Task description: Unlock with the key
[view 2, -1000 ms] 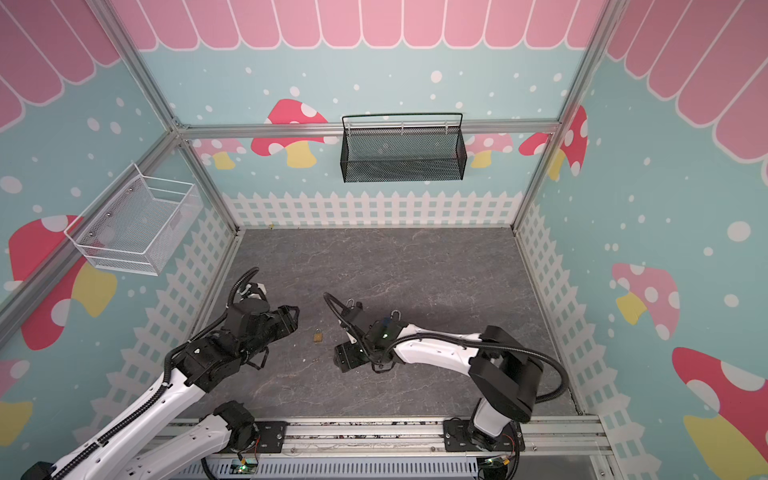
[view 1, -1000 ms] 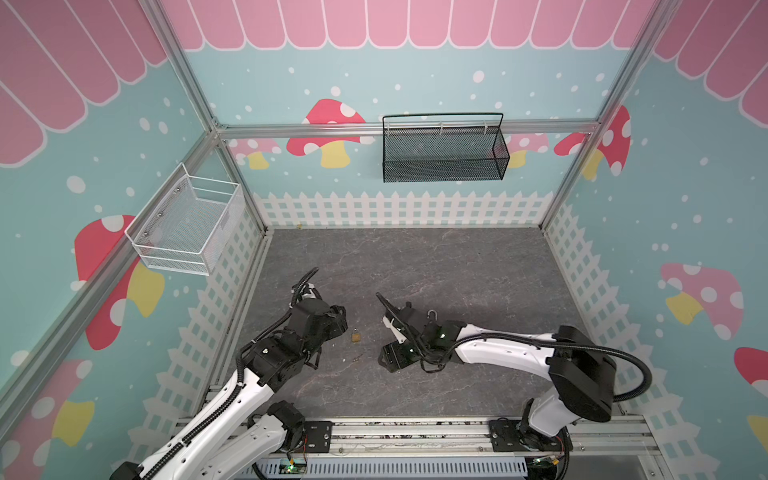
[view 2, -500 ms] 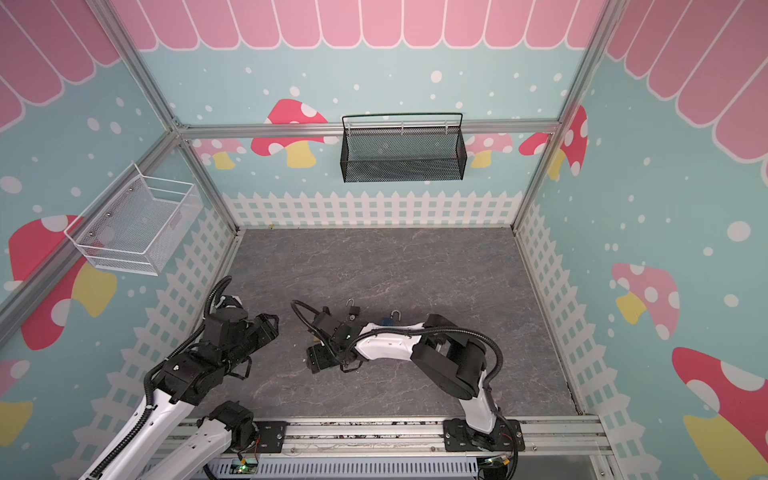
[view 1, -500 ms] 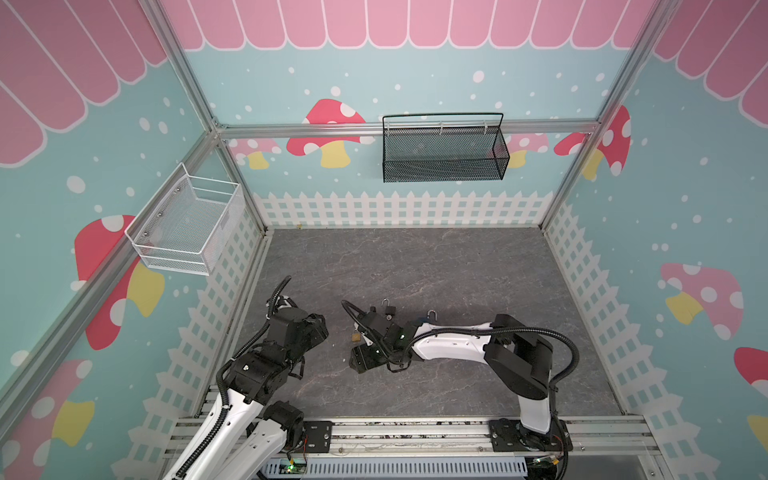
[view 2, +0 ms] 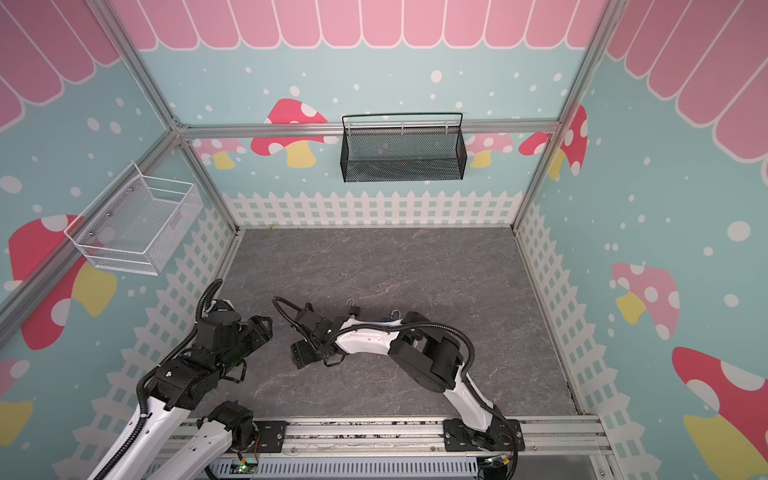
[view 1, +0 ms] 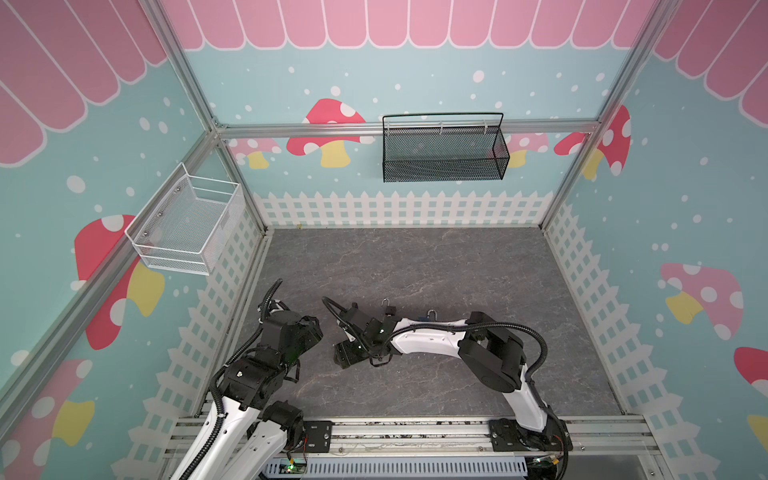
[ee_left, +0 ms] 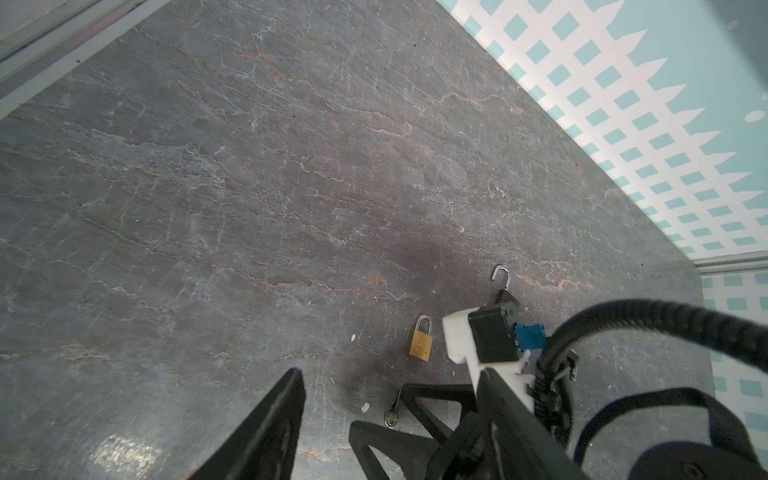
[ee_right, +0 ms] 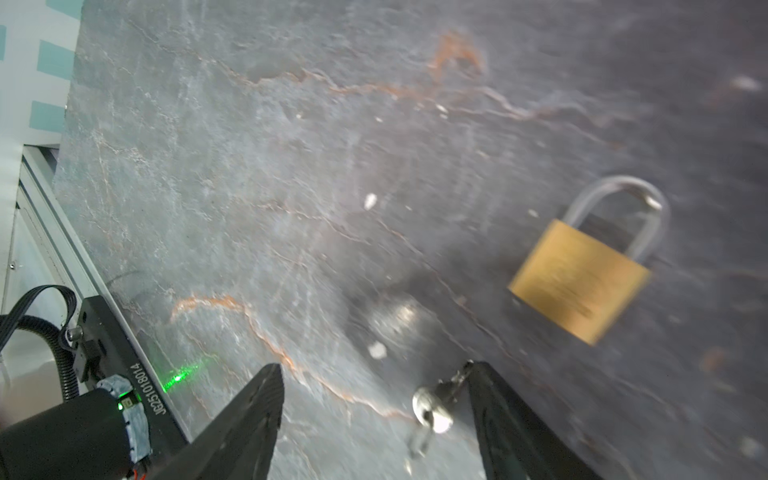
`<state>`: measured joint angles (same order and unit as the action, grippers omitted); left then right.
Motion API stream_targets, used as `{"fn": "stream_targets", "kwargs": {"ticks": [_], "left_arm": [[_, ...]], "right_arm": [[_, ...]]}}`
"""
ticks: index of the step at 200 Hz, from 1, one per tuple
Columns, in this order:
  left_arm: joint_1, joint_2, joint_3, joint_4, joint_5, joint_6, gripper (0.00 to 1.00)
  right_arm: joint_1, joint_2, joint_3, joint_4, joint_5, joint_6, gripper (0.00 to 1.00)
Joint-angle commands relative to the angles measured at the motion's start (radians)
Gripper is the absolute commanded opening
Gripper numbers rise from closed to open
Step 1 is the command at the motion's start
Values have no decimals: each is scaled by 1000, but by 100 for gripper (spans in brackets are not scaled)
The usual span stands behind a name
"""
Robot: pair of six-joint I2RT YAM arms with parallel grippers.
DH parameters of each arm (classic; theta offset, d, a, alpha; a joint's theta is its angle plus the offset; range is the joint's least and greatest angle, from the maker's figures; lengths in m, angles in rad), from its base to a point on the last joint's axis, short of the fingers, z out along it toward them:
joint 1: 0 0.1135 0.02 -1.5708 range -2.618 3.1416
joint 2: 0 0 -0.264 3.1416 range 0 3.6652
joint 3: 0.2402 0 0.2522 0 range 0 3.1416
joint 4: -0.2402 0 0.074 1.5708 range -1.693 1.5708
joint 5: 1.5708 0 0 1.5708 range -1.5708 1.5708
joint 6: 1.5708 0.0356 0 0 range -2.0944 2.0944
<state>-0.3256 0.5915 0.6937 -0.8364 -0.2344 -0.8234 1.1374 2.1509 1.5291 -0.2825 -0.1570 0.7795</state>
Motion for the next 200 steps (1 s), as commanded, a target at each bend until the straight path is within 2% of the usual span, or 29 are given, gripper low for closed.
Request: {"fn": "stream_targets", "kwargs": {"ticks": [1,45,78,117,134,200], "left_arm": [[10,-22,19,-38,-11,-25,66],[13,-47,12,-40,-7,-48,66],[13,-47,3,-35,-6,-61,66],[14,-57,0,-25,-3,-67,66],[14,-57,0,-24,0,-69,66],[14,-61,-8,-18,5,-92,66]], "right_arm": [[23,37,41,-116,38,-61,73],[24,-11,49,-231,191,-134,70],[29,-7,37,-249,156,-171,56],[44,19,57,-257,167,-203,43],[50,27,63,-268,174,-213,41],[56,58,69,-270,212,-252,22]]}}
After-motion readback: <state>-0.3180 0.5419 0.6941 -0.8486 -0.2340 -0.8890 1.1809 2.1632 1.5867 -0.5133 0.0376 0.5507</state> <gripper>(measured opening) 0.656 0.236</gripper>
